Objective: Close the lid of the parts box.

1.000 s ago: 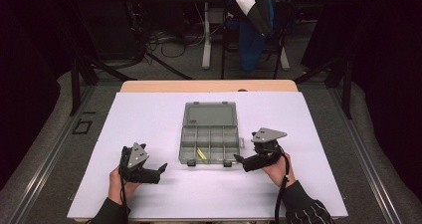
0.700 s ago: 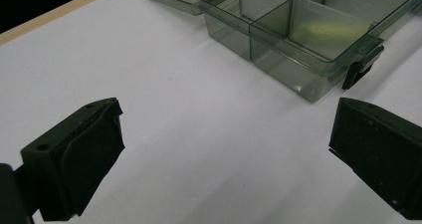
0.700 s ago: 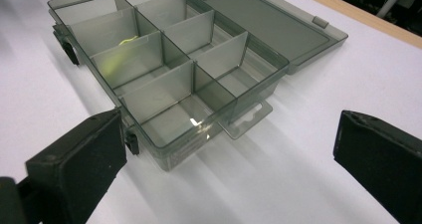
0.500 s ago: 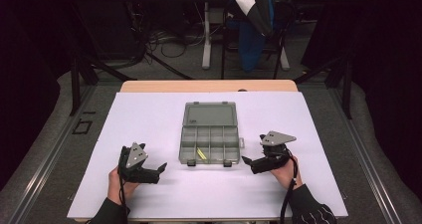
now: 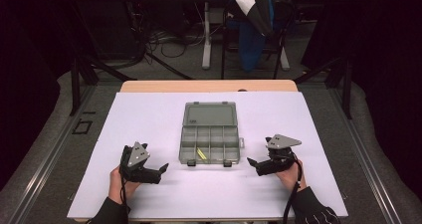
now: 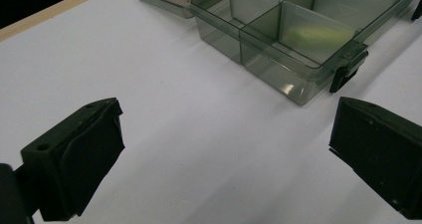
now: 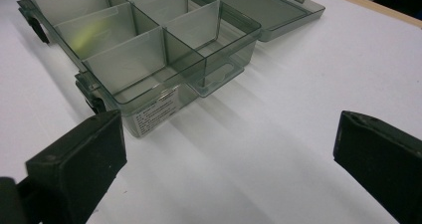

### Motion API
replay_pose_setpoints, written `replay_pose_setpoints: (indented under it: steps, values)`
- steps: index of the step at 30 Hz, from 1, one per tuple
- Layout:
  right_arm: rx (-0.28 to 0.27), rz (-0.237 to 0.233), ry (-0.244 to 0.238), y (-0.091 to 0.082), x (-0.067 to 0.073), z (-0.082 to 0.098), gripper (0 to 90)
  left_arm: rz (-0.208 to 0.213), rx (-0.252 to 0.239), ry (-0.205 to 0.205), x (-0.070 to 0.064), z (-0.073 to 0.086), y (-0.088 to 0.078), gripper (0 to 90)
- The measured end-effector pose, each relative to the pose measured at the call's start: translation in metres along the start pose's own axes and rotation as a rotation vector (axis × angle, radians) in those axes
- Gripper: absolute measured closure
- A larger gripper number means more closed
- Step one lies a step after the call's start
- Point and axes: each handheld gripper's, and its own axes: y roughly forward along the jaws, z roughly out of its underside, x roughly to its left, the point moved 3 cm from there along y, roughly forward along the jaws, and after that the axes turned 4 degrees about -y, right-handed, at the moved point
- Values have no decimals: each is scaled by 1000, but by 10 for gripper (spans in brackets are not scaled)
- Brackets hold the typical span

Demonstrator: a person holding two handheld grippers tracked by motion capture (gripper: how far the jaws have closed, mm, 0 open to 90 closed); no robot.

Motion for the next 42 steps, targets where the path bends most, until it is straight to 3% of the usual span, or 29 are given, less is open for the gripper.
replay_pose_setpoints:
  steps: [15,19,22,28,34,42]
  values:
    - [-23,16,18,-1,-3,1,0,22,-7,-1,-5,-21,2,3]
    - [-23,13,14,-1,-2,1,0,-6,-23,3,-4,-29,3,3]
    - [-30,14,17,0,-1,0,0,7,-26,8,-3,-37,3,3]
    - [-30,6,18,2,1,-3,0,31,7,24,-10,-50,17,2]
    - [-30,6,22,3,0,-2,0,43,8,25,-17,-64,31,2]
    - [-27,6,18,4,0,-3,0,56,35,28,-26,-74,47,0]
